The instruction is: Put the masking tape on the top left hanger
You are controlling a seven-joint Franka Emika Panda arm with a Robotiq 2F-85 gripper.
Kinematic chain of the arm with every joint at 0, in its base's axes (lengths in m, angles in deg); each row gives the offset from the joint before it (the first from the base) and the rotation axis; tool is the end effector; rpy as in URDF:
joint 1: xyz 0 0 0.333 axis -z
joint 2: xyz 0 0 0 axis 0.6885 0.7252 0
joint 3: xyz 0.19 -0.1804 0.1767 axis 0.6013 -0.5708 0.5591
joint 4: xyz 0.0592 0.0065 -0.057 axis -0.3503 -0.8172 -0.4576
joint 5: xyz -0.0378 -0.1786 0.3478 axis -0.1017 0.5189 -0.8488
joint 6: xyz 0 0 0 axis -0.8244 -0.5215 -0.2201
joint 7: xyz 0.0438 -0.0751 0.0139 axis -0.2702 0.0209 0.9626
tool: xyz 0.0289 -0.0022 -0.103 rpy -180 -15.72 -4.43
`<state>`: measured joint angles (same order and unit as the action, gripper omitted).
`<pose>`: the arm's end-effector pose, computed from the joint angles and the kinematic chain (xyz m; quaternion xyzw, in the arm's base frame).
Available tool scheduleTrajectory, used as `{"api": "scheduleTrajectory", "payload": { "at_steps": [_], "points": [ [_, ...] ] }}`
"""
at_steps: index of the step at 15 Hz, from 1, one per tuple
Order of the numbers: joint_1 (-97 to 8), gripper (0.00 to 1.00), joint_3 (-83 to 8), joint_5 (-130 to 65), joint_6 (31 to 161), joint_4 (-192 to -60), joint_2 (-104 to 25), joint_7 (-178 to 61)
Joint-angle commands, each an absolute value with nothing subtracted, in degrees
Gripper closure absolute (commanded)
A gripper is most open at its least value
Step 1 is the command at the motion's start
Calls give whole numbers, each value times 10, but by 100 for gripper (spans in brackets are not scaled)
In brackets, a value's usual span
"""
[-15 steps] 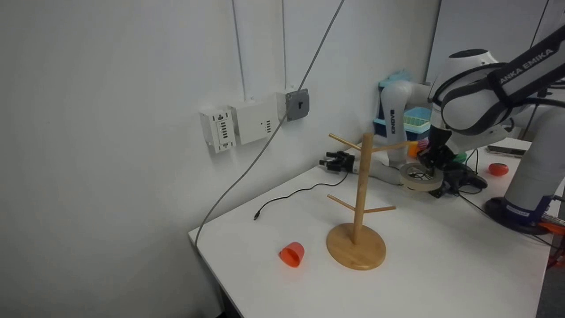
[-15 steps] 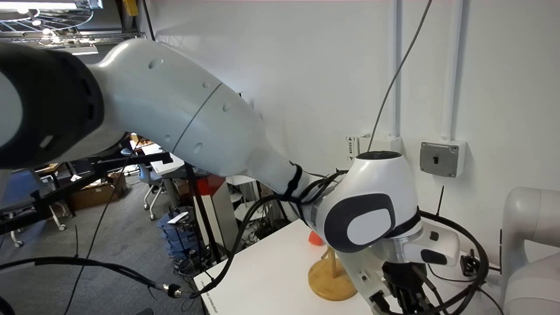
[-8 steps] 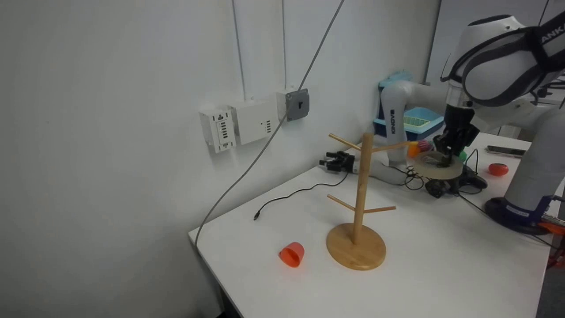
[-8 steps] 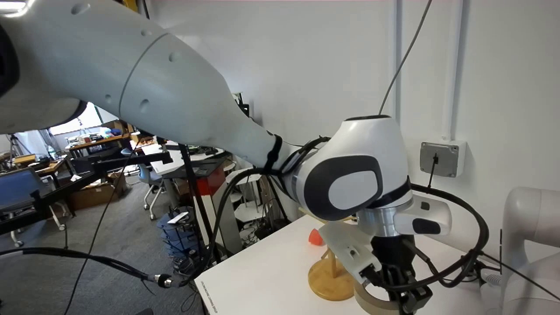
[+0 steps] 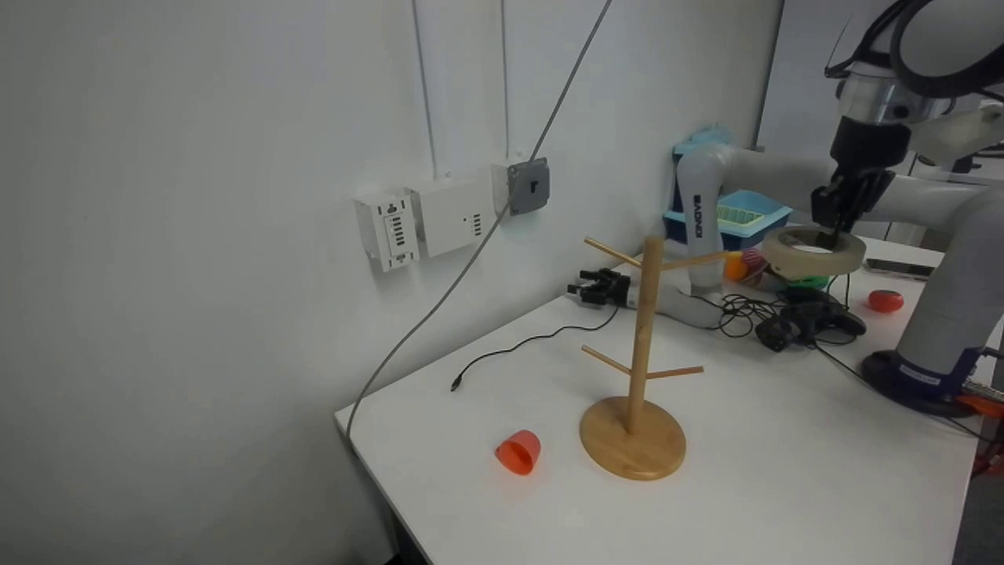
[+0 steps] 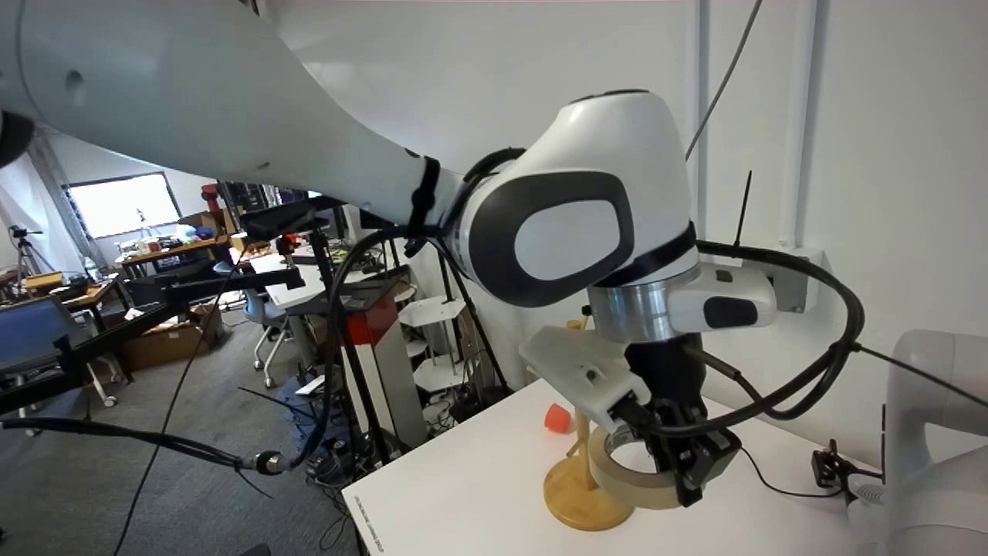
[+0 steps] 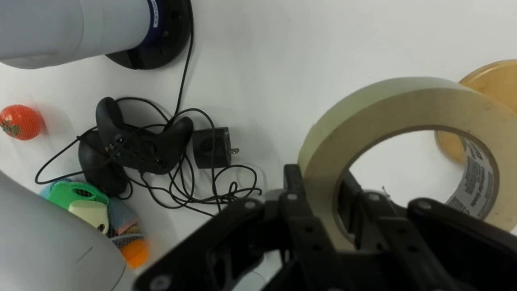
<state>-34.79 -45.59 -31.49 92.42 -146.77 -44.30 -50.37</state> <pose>0.5683 -0.2127 0.3809 0.9896 -0.1226 0.0470 0.0591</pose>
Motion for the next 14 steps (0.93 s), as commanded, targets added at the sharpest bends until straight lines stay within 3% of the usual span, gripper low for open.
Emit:
{"api": "scheduleTrajectory", "payload": {
  "at_steps": [1,14],
  "points": [
    [-333,94,-438,-353,923,-1510,-503,-446],
    [-350,94,-401,-404,1023,-1592,-546,-401]
  ]
}}
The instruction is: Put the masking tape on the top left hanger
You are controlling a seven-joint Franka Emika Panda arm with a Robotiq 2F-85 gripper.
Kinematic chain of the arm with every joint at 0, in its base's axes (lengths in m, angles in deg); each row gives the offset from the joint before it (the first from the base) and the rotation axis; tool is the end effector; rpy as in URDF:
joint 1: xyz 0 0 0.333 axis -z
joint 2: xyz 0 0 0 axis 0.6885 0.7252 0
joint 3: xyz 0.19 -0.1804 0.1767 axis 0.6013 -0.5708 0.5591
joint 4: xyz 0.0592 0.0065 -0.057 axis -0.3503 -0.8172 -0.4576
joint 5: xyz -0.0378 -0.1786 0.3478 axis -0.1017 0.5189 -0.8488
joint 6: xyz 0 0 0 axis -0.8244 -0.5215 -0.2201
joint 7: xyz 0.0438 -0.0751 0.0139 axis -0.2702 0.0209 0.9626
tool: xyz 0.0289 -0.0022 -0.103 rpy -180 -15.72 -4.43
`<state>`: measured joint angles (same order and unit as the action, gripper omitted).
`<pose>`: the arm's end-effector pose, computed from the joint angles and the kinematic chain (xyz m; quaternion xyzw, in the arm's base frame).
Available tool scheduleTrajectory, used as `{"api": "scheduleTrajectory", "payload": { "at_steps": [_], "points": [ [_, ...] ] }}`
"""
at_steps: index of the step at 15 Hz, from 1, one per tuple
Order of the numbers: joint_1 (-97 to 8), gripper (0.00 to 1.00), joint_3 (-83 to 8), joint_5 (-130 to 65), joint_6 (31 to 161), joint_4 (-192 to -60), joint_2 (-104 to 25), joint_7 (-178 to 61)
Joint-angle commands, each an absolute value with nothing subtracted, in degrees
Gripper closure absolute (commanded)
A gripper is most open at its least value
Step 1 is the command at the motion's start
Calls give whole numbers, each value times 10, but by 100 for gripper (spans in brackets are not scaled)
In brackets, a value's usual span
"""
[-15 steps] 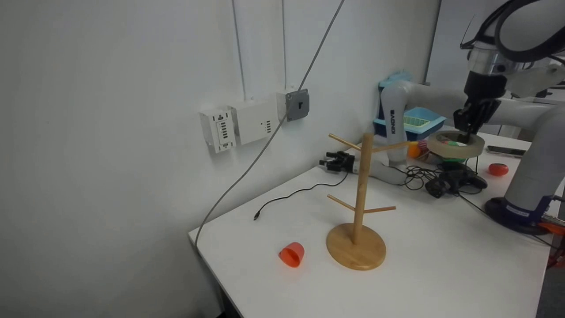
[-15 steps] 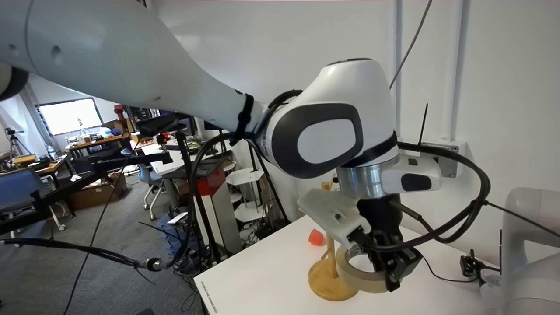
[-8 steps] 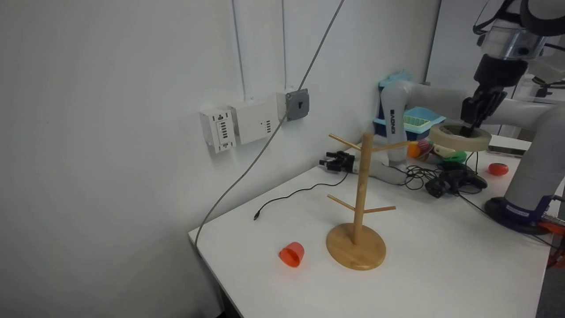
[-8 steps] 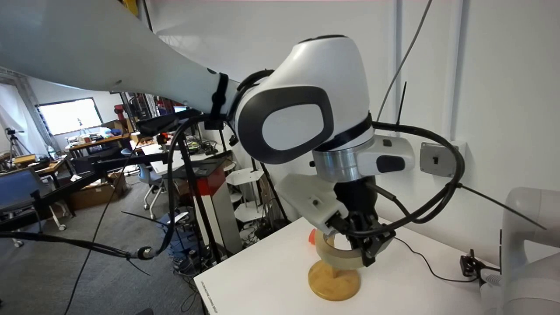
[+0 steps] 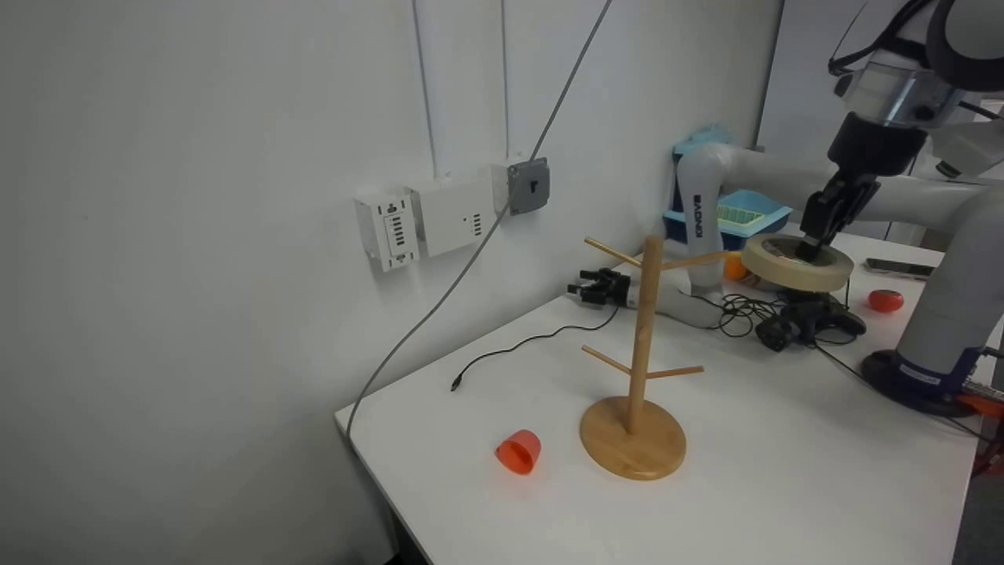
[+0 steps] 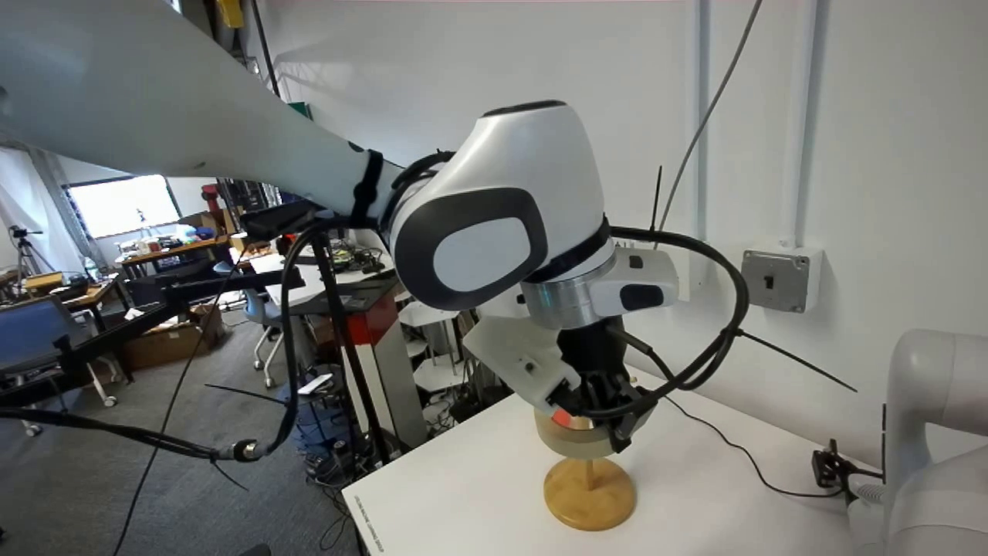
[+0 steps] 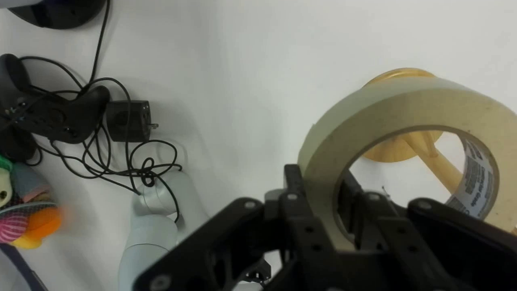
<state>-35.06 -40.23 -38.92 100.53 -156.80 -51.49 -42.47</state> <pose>0.5500 -0.1484 0.3861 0.9933 -0.0499 0.1043 0.0065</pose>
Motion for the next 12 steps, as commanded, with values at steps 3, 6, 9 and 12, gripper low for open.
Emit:
{"api": "scheduleTrajectory", "payload": {
  "at_steps": [3,6,9,12],
  "points": [
    [-350,94,-401,-403,1029,-1598,-560,-401],
    [-351,94,-403,-405,1034,-1604,-577,-396],
    [-354,94,-404,-415,1039,-1610,-592,-385],
    [-358,94,-405,-435,1046,-1613,-604,-367]
  ]
}}
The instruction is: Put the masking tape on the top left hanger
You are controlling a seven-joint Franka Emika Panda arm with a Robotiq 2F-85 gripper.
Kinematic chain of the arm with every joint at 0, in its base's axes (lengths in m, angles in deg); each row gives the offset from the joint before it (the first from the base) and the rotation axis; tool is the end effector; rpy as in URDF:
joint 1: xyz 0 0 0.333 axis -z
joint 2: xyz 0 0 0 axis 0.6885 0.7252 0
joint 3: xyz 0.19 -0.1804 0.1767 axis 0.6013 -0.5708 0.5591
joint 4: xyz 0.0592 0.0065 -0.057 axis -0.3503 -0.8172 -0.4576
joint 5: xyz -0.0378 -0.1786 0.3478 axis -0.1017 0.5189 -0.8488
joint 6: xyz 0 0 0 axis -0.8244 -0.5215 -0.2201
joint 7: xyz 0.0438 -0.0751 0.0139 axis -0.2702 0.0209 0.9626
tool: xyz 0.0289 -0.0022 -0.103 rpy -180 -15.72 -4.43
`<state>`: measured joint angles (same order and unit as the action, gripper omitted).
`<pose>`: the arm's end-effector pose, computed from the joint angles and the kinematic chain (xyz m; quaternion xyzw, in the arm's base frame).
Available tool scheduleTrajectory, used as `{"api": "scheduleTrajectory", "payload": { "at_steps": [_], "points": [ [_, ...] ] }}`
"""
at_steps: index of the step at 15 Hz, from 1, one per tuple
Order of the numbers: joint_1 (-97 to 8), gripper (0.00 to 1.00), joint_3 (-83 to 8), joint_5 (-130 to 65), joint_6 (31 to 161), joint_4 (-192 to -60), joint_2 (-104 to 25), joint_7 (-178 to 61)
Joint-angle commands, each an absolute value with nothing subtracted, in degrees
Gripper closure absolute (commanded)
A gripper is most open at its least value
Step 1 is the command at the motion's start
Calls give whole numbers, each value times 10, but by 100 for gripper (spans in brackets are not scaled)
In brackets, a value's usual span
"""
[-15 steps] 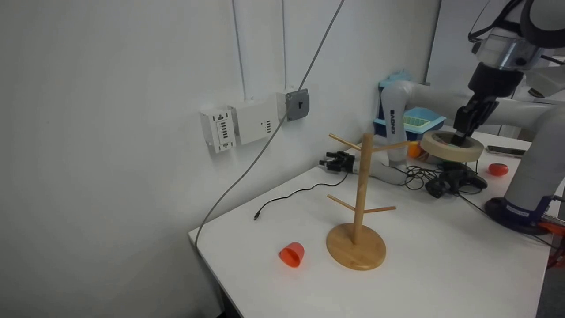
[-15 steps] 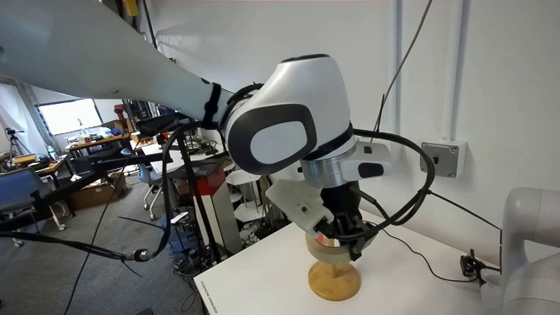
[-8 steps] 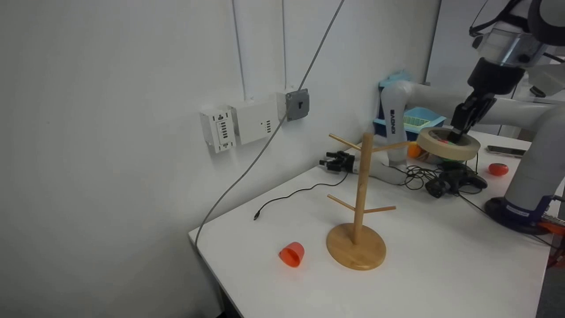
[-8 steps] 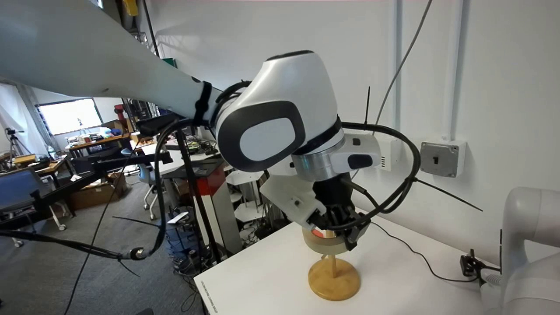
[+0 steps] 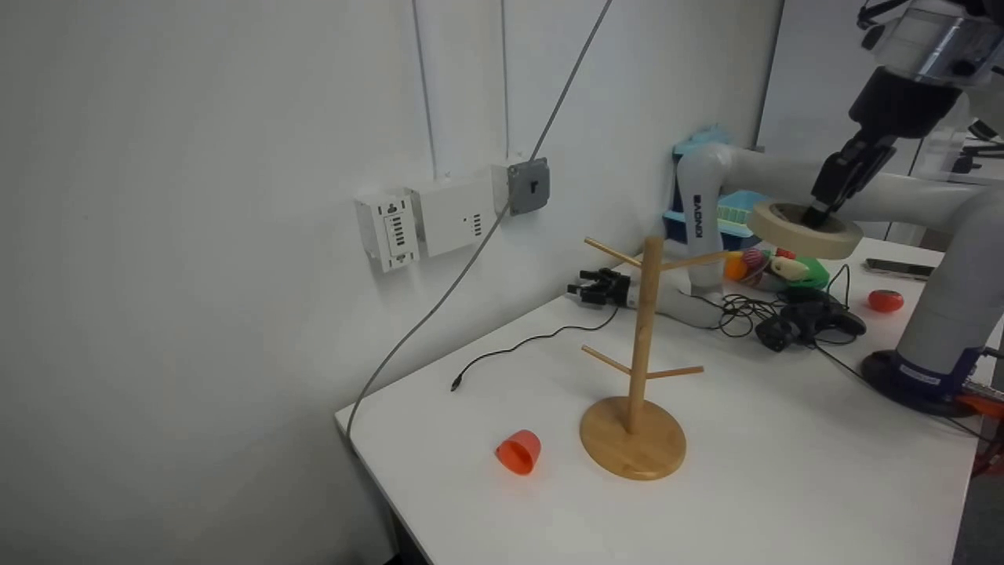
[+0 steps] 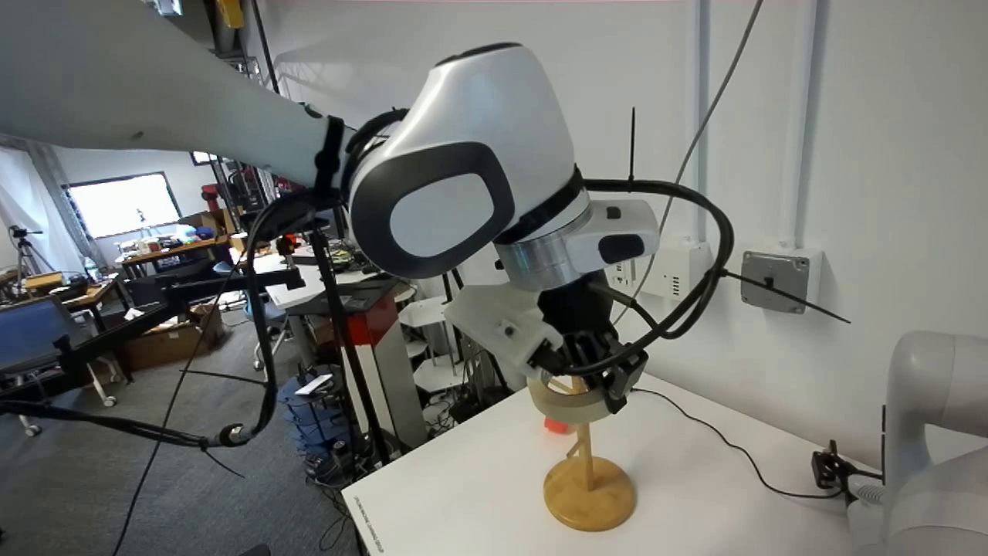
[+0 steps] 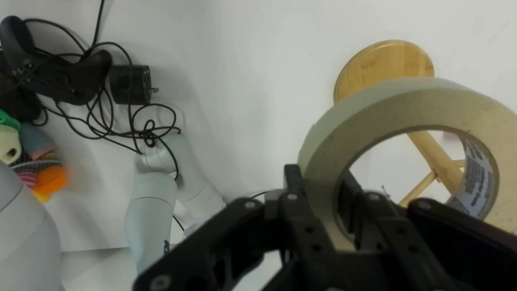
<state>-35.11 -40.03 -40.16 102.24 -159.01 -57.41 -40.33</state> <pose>0.5363 -0.1435 0.4290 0.9876 -0.0369 0.1526 0.0060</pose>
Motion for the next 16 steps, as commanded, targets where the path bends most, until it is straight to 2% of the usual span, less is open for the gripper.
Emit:
{"api": "scheduleTrajectory", "payload": {
  "at_steps": [1,16],
  "points": [
    [-360,94,-405,-445,1048,-1614,-606,-359],
    [-386,94,-401,-573,1076,-1619,-581,-267]
  ]
}}
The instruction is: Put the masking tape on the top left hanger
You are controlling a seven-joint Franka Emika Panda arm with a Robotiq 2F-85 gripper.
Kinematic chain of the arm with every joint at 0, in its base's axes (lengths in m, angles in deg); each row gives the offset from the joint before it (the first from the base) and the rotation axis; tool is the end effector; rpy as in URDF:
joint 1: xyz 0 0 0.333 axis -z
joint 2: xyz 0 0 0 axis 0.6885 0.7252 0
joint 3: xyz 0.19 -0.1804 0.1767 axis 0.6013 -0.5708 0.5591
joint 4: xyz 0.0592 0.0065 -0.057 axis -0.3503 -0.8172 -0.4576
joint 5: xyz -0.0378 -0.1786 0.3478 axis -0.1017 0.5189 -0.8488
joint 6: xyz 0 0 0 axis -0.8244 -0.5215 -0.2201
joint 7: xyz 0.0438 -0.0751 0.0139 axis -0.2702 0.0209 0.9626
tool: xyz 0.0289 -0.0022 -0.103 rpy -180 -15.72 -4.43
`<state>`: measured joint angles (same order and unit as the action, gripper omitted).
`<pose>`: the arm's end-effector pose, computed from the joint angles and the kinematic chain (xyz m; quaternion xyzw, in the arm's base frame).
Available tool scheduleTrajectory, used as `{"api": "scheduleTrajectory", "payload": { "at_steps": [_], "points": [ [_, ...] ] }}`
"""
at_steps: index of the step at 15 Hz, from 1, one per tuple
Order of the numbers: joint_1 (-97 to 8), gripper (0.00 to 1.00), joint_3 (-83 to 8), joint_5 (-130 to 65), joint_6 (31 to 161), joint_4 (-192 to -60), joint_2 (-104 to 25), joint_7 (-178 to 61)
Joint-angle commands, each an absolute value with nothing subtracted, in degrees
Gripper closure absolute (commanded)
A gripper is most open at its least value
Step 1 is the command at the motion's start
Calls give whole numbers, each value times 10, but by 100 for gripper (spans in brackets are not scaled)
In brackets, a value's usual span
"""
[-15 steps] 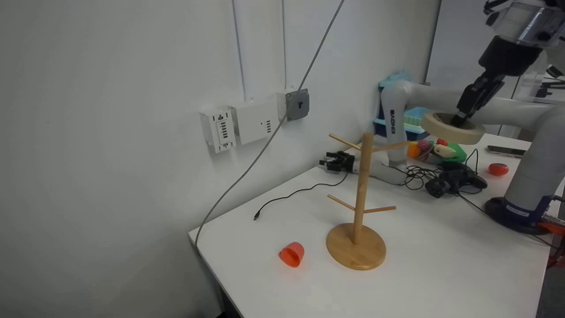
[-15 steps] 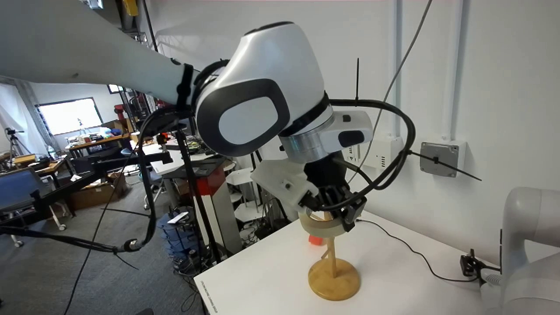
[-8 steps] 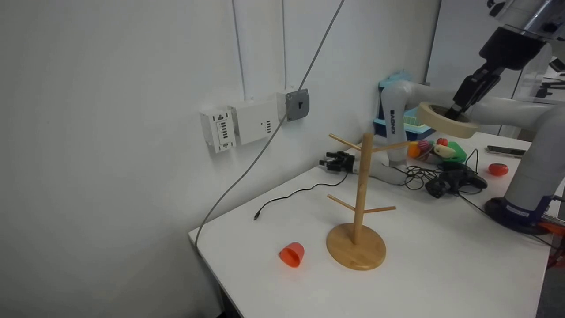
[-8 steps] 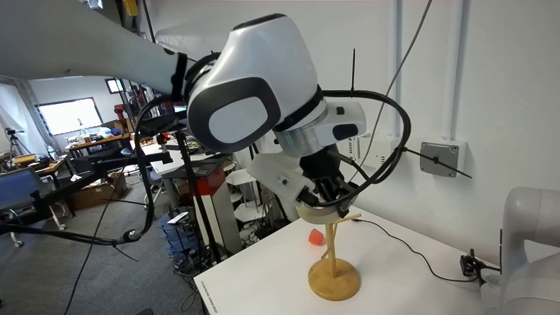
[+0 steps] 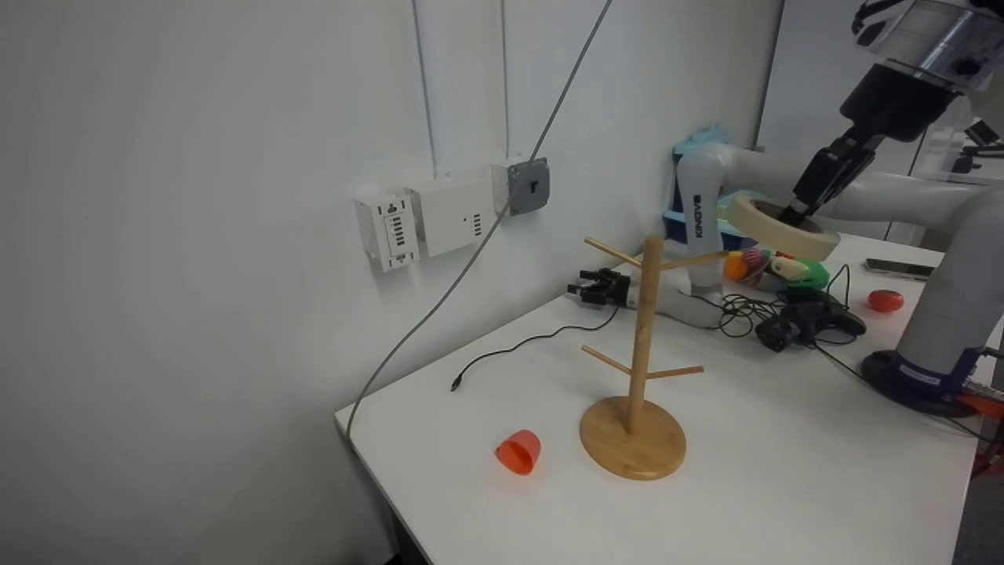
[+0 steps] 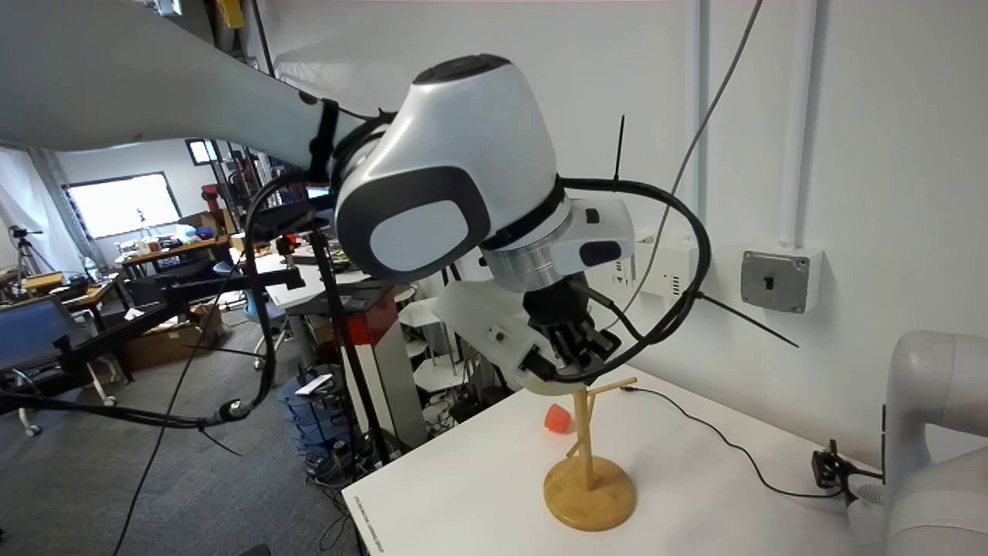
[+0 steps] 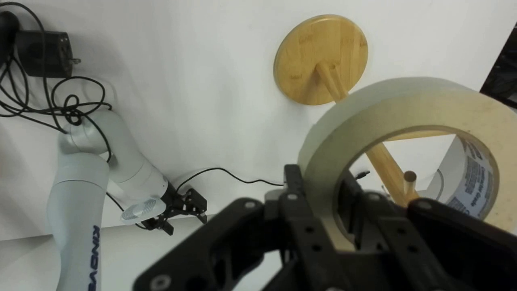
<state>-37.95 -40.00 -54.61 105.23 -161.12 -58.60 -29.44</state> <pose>0.5358 -0.1179 0.4284 -0.9788 0.0086 -0.1947 0.0635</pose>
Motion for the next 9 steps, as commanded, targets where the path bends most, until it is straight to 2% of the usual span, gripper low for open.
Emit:
{"api": "scheduleTrajectory", "payload": {
  "at_steps": [1,9],
  "points": [
    [-387,94,-400,-575,1079,-1619,-577,-265],
    [-385,94,-382,-606,1107,-1610,-536,-247]
  ]
}}
